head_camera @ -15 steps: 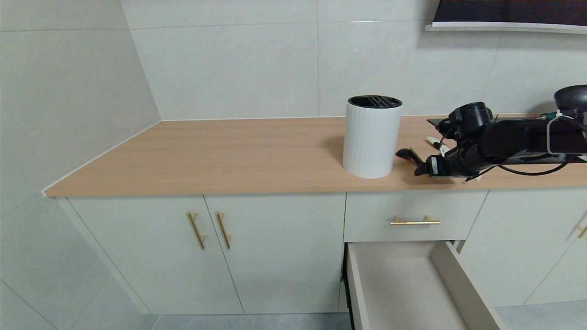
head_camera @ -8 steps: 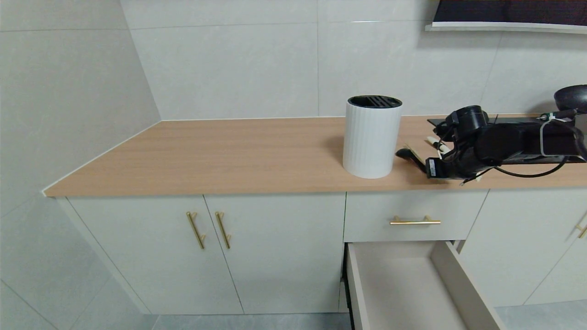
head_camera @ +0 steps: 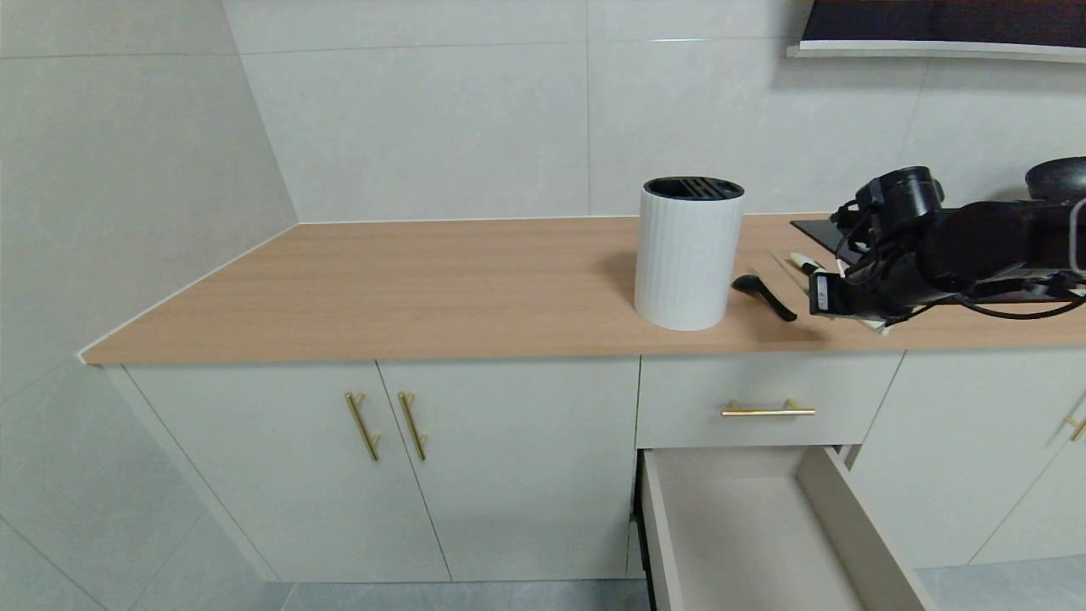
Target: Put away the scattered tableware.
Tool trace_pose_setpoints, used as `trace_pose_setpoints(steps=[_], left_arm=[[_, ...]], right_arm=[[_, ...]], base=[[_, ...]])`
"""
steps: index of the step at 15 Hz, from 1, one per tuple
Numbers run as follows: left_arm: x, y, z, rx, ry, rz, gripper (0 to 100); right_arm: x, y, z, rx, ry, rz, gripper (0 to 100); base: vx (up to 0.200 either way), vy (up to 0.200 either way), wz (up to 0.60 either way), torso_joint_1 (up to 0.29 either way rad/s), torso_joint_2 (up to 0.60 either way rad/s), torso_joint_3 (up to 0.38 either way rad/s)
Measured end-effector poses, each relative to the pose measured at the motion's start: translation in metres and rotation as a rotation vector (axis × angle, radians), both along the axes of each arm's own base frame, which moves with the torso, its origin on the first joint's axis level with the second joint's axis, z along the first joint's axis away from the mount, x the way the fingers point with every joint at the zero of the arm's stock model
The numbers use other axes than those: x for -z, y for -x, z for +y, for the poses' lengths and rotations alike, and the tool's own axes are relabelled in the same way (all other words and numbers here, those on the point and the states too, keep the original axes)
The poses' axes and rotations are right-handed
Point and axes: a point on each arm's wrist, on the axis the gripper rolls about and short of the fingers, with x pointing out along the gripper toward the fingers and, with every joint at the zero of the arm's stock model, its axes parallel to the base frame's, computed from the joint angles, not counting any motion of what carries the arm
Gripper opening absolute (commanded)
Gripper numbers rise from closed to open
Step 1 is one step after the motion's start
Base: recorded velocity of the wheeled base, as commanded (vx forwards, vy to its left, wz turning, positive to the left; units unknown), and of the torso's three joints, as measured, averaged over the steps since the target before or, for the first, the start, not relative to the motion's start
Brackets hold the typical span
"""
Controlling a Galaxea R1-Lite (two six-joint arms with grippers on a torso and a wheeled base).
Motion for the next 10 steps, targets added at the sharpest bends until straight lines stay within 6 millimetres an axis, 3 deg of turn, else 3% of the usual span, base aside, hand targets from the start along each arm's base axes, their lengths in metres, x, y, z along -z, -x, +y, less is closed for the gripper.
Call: trace_pose_setpoints(steps=[2, 5, 8, 10], left_arm=[[0.000, 0.000, 0.000, 0.000, 0.000, 0.000, 100], [0.000, 0.000, 0.000, 0.000, 0.000, 0.000, 100], [0.000, 0.000, 0.000, 0.000, 0.000, 0.000, 100], [0.000, 0.000, 0.000, 0.000, 0.000, 0.000, 100]], right_arm=[[-0.014, 0.034, -0.003, -0.018, -0.024, 0.008, 0], [-0.030, 0.103, -0.009, -0.083, -0.063, 0.017, 0], [-0.023, 0.164, -0.015, -0.217, -0.046, 0.030, 0], [-0.020, 0.182, -0.018, -0.269, -0.020, -0.024, 0]], base=[[0.000, 0.000, 0.00, 0.000, 0.00, 0.000], [0.000, 0.000, 0.00, 0.000, 0.00, 0.000], [0.000, 0.000, 0.00, 0.000, 0.00, 0.000], [0.000, 0.000, 0.00, 0.000, 0.00, 0.000]])
